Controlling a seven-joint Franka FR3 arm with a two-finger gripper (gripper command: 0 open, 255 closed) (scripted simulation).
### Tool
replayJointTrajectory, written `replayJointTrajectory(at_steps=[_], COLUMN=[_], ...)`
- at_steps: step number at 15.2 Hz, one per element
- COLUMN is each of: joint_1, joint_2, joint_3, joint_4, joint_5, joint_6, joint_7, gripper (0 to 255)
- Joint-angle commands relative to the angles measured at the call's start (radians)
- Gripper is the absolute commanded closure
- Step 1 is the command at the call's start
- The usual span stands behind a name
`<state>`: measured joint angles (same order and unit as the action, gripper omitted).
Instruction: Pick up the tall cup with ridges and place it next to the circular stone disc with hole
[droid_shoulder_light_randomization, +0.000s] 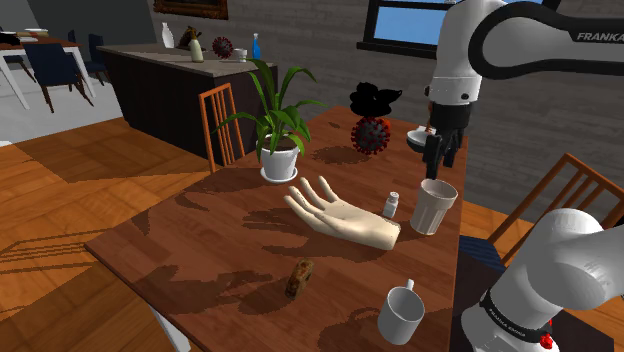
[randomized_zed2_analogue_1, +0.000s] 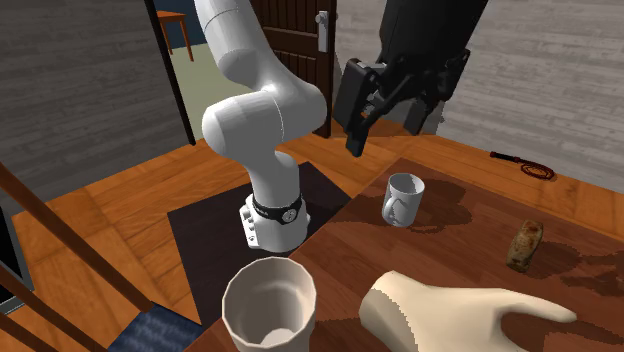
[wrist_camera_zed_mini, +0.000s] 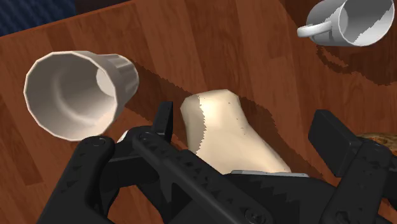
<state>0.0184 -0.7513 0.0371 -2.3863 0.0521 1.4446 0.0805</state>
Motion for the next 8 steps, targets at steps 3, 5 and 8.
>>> replayJointTrajectory(at_steps=[3, 5, 8], joint_1=[-0.017, -0.036, -0.066], joint_2=[-0.008, -0.010, -0.003], joint_3=[-0.020, -0.042, -0.076], joint_4=[-0.056, -0.108, -0.178], joint_5=[-0.028, -0.056, -0.099], joint_6=[0.060, 0.122, 0.219], joint_7=[-0.018, -0.035, -0.060], gripper=[0, 0, 0])
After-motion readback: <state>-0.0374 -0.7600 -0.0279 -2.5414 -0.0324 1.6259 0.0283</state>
